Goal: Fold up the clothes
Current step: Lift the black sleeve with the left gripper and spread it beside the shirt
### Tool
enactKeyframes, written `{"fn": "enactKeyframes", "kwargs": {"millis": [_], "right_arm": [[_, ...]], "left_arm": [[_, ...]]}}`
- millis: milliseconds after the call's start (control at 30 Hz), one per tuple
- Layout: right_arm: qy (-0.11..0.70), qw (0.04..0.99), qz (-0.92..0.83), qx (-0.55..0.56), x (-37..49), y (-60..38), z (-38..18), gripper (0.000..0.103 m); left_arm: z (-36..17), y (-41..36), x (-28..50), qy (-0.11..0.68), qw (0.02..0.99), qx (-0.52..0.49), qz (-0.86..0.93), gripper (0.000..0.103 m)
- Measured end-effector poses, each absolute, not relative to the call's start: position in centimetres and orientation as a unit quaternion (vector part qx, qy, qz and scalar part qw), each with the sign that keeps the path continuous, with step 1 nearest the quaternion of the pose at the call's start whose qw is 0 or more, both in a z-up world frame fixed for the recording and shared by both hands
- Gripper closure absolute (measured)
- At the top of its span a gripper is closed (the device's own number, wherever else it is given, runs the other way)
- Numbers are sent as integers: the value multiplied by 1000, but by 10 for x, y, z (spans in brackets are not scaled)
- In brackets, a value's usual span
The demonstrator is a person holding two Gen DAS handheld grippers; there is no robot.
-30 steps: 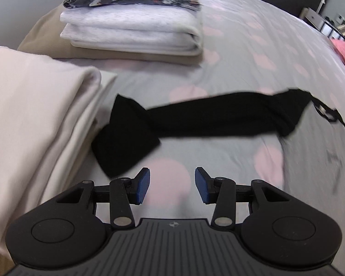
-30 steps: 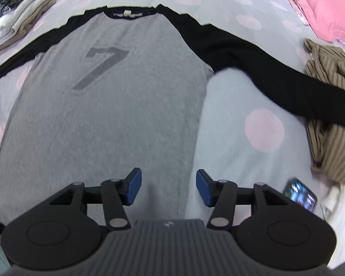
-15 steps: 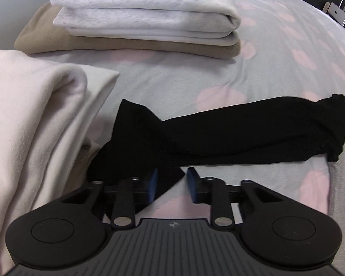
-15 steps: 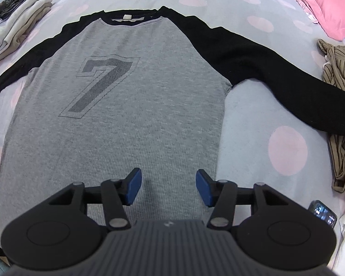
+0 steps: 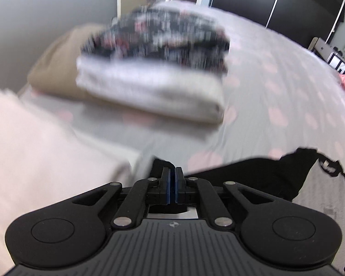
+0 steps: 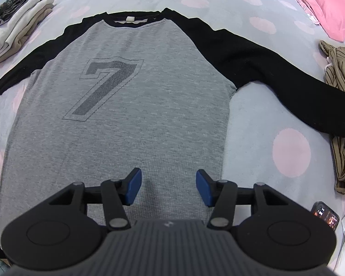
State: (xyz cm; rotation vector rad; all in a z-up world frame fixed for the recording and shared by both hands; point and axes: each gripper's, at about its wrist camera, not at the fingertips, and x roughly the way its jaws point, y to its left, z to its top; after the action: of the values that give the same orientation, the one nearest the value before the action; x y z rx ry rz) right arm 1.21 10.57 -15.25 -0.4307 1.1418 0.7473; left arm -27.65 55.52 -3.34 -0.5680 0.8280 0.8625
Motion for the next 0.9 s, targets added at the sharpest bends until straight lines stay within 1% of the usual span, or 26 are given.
{"fn": "enactKeyframes", "kwargs": {"millis": [267,500,733,900], "right_arm": [[517,758,347,-194,11,105,-146,47],[516,762,346,-183,13,100,-141,47],[510,768,347,-174,15,100,-134,47],[524,763,336,-174,23,100,-131,47]], "left_arm": [[59,577,-293,332,819,-240,402,101],[98,589,-299,296,819,-257,418,101],[139,569,-260,281,854,-259,353,101],[146,524,-203,303,880,-254,263,101]]}}
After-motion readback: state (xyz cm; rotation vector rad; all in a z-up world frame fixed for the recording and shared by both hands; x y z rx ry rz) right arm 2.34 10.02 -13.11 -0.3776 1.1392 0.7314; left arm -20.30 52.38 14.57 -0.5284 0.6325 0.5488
